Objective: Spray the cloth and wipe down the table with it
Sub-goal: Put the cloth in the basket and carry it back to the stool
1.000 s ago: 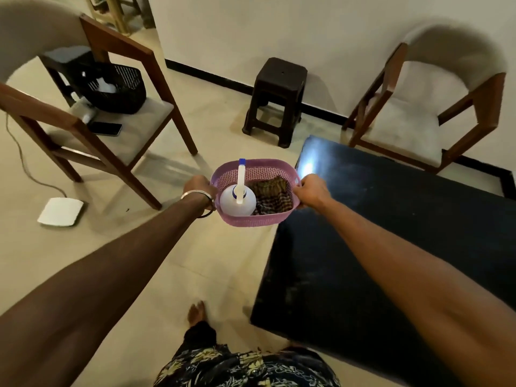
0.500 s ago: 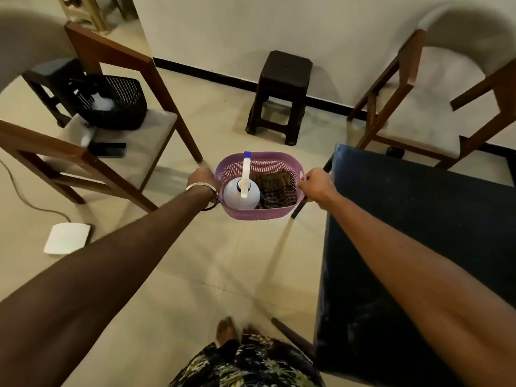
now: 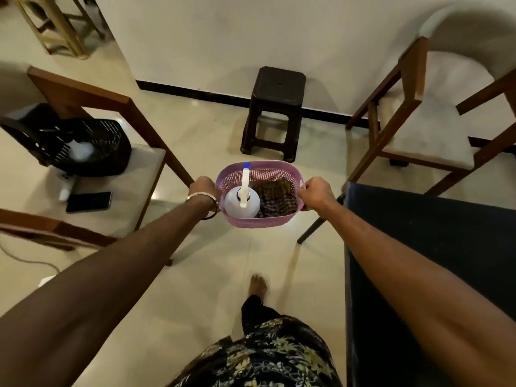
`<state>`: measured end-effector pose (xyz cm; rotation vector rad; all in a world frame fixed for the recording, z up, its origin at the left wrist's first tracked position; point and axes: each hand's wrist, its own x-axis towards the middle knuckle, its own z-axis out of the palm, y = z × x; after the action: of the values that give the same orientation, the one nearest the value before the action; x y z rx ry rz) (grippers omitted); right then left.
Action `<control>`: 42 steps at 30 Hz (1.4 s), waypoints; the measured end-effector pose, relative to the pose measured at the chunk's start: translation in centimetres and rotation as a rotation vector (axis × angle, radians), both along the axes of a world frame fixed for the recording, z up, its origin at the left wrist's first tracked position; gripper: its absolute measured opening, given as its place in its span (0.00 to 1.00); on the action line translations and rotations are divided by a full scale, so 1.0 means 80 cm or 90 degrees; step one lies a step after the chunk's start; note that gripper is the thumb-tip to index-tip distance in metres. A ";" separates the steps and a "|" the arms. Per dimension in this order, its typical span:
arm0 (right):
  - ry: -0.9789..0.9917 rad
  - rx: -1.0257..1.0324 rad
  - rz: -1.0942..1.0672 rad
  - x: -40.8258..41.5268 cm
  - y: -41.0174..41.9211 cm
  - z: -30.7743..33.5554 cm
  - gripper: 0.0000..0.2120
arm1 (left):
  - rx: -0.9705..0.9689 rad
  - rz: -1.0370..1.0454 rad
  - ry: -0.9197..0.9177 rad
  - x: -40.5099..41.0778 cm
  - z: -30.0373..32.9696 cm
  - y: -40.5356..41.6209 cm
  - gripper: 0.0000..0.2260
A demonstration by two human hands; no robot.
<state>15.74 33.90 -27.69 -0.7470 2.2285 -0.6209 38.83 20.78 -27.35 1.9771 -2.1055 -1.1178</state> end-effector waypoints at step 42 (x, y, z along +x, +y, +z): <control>-0.012 0.112 -0.128 -0.599 -0.766 -0.142 0.05 | 0.069 -0.086 -0.043 -0.640 -0.113 -0.809 0.07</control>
<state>-32.19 -27.39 -39.03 -0.4313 2.3228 -0.5148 -12.37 -43.96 -36.38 1.9693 -2.2905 -1.2298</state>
